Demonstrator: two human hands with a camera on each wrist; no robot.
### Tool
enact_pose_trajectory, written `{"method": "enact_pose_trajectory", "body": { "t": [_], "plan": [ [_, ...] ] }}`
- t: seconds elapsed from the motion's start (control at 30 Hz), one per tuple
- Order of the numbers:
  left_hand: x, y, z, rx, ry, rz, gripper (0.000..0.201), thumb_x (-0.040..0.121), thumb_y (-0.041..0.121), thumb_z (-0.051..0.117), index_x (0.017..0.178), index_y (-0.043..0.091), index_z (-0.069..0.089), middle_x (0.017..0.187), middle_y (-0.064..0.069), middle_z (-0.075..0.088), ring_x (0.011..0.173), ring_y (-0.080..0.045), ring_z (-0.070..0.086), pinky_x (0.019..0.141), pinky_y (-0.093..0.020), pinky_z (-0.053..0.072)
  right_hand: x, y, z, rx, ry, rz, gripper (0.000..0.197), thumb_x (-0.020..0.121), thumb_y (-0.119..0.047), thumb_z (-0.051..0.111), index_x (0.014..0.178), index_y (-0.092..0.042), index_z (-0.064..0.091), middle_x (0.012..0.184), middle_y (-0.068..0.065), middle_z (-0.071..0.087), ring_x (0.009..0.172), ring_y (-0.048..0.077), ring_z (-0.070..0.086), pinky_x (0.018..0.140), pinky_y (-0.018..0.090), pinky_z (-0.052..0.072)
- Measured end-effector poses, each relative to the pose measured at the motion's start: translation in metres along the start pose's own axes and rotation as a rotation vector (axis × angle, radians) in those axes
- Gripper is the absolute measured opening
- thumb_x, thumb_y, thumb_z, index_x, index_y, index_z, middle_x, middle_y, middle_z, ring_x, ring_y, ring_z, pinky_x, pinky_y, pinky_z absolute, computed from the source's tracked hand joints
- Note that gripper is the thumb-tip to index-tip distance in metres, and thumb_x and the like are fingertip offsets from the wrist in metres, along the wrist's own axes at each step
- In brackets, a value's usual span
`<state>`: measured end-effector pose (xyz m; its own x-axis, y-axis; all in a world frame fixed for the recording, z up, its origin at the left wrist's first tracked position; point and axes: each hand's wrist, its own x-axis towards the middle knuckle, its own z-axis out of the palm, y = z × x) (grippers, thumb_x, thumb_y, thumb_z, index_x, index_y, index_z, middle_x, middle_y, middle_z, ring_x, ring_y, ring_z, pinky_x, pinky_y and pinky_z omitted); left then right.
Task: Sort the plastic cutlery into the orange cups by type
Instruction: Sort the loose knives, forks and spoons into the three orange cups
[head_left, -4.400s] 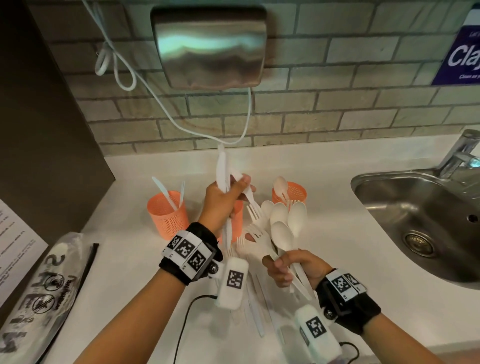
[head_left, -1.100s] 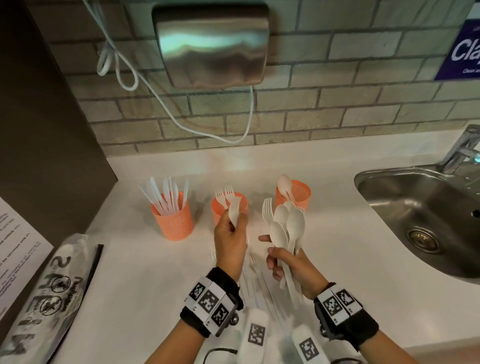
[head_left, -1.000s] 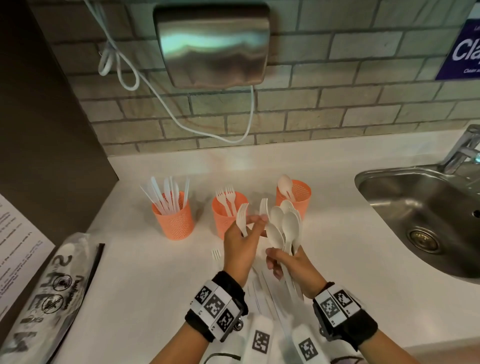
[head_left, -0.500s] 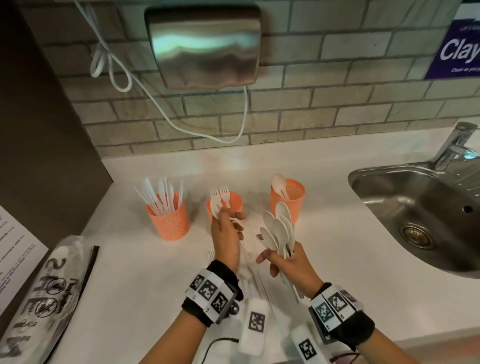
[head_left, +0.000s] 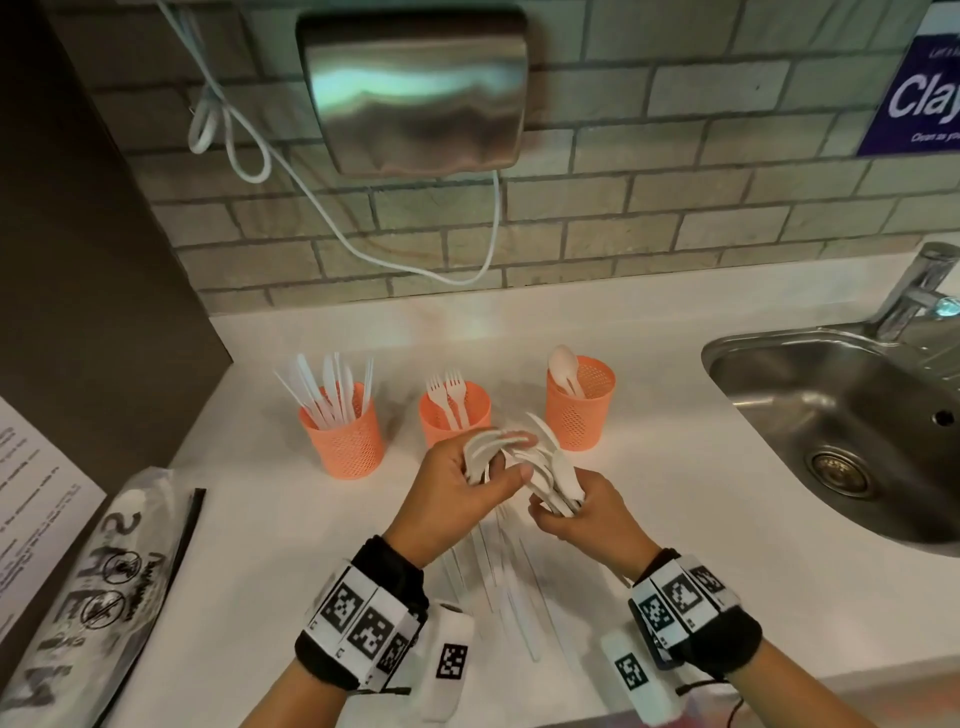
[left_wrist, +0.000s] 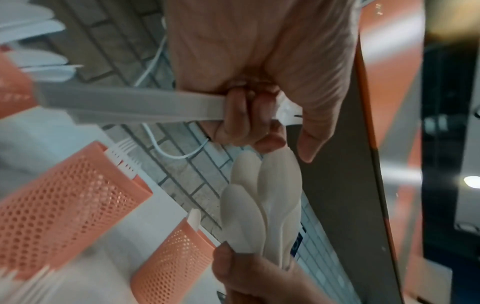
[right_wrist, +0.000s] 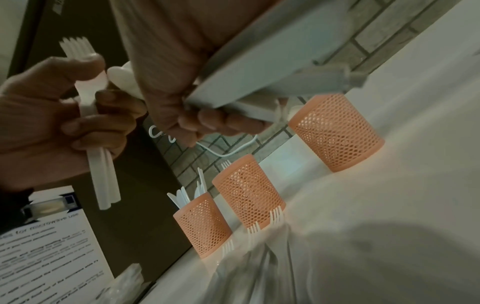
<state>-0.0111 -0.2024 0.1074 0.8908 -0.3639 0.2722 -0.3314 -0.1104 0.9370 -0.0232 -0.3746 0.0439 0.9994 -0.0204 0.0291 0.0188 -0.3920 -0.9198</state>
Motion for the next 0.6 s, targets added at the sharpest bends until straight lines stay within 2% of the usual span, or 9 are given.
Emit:
{"method": "enact_pose_trajectory", "body": {
  "t": [0.13, 0.23, 0.33, 0.37, 0.47, 0.53, 0.6],
  "plan": [
    [0.000, -0.007, -0.005, 0.140, 0.028, 0.019, 0.017, 0.079, 0.019, 0.072, 0.095, 0.013, 0.073, 0.078, -0.006, 0.060, 0.070, -0.007, 0.055, 0.073, -0.023, 0.045, -0.001, -0.002, -0.001, -0.057, -0.039, -0.039, 0.022, 0.072, -0.014, 0.072, 0.073, -0.031, 0.059, 0.065, -0.009, 0.061, 0.060, 0.008, 0.054, 0.063, 0.028, 0.045],
    [0.002, -0.015, -0.011, 0.338, -0.047, 0.049, 0.039, 0.072, 0.044, 0.062, 0.090, 0.010, 0.070, 0.076, -0.007, 0.062, 0.074, -0.018, 0.058, 0.075, -0.036, 0.048, -0.002, -0.004, -0.003, -0.133, -0.067, -0.043, 0.026, 0.072, -0.015, 0.072, 0.076, -0.036, 0.057, 0.079, 0.001, 0.069, 0.071, 0.018, 0.062, 0.070, 0.031, 0.049],
    [0.007, -0.021, -0.017, 0.479, -0.124, 0.023, 0.050, 0.070, 0.054, 0.052, 0.085, 0.009, 0.068, 0.074, -0.004, 0.062, 0.072, -0.018, 0.060, 0.072, -0.043, 0.049, -0.004, -0.005, -0.004, -0.197, -0.156, -0.021, 0.023, 0.072, -0.015, 0.072, 0.078, -0.032, 0.058, 0.082, 0.002, 0.070, 0.072, 0.016, 0.062, 0.070, 0.030, 0.049],
    [0.008, -0.022, -0.018, 0.509, -0.136, 0.039, 0.049, 0.073, 0.054, 0.051, 0.086, 0.011, 0.070, 0.075, -0.002, 0.063, 0.072, -0.017, 0.060, 0.070, -0.042, 0.049, -0.005, -0.005, -0.004, -0.192, -0.191, -0.001, 0.019, 0.072, -0.015, 0.072, 0.078, -0.028, 0.060, 0.078, 0.001, 0.068, 0.067, 0.013, 0.061, 0.066, 0.029, 0.049],
    [0.010, -0.024, -0.020, 0.601, -0.120, 0.147, 0.049, 0.077, 0.055, 0.044, 0.084, 0.013, 0.069, 0.074, 0.004, 0.056, 0.068, -0.014, 0.055, 0.062, -0.034, 0.043, -0.007, -0.007, -0.004, -0.106, -0.282, 0.080, 0.016, 0.075, -0.011, 0.070, 0.072, -0.020, 0.058, 0.059, -0.007, 0.056, 0.042, -0.001, 0.047, 0.045, 0.016, 0.039],
    [0.012, -0.023, -0.024, 0.615, -0.017, 0.209, 0.042, 0.080, 0.047, 0.043, 0.078, 0.010, 0.064, 0.072, 0.002, 0.052, 0.065, -0.016, 0.050, 0.058, -0.033, 0.039, -0.006, -0.007, -0.006, -0.048, -0.294, 0.116, 0.018, 0.078, -0.009, 0.068, 0.071, -0.021, 0.056, 0.056, -0.008, 0.051, 0.038, -0.001, 0.043, 0.040, 0.013, 0.034],
    [0.017, -0.020, -0.028, 0.515, 0.140, 0.202, 0.027, 0.086, 0.034, 0.050, 0.075, 0.011, 0.059, 0.069, 0.002, 0.051, 0.062, -0.010, 0.049, 0.057, -0.027, 0.038, -0.006, -0.007, -0.009, -0.020, -0.320, 0.120, 0.014, 0.081, -0.008, 0.065, 0.076, -0.019, 0.058, 0.060, -0.007, 0.051, 0.042, -0.003, 0.043, 0.042, 0.012, 0.034]
  ]
}}
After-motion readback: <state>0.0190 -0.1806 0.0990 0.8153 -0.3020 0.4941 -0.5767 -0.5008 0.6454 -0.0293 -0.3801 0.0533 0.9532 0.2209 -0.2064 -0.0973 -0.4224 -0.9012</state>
